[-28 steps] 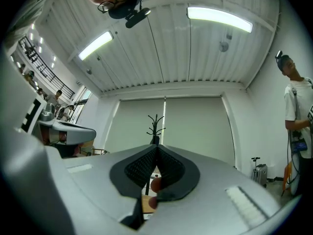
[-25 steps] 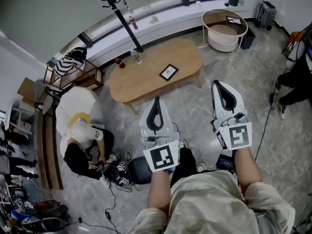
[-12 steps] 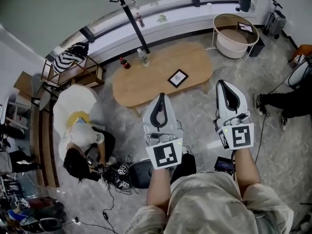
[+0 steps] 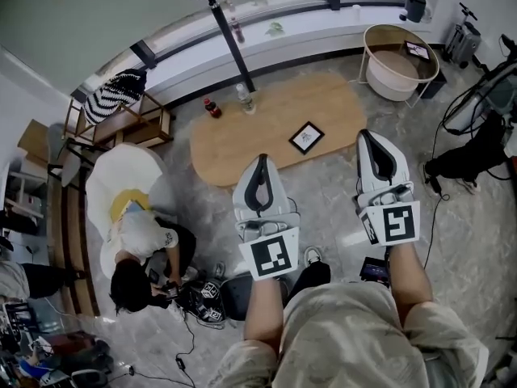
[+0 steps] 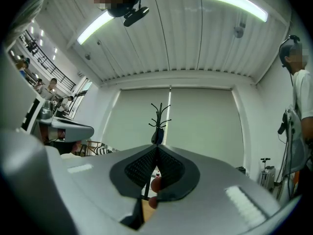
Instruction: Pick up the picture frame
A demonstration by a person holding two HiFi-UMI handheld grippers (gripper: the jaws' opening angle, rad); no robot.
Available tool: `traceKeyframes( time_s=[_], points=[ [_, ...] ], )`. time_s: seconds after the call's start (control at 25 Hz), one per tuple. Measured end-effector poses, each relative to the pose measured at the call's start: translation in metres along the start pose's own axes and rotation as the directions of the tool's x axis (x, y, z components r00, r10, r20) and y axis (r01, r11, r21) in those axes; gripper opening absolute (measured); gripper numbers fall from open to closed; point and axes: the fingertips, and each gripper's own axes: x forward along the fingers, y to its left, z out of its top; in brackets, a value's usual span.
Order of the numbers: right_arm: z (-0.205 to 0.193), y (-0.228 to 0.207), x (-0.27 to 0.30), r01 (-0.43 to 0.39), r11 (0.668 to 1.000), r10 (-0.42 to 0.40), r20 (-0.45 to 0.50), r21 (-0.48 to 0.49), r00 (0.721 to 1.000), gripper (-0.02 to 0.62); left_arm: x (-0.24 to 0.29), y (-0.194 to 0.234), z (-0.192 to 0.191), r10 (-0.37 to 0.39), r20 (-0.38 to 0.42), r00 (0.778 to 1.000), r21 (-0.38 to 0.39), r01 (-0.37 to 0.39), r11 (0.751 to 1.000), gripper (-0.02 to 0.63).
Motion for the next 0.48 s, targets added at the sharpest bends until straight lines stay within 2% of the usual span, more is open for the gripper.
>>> traceKeyframes(
  time_s=[0.24,0.48],
  points=[
    [0.003,0.004,0.034,0.022,1.000,-0.022,0.004,-0.015,1.000,0.002,0.030,0.025,0.000,-0.009,0.017,1.000,-0.009,0.009,1.000,0.002],
    [0.003,-0.003,0.055,0.038,0.999,-0.038,0.017,-0.015,0.999,0.002,0.052,0.033,0.001,-0.017,0.033,0.999,0.005,0.017,1.000,0.003]
  ],
)
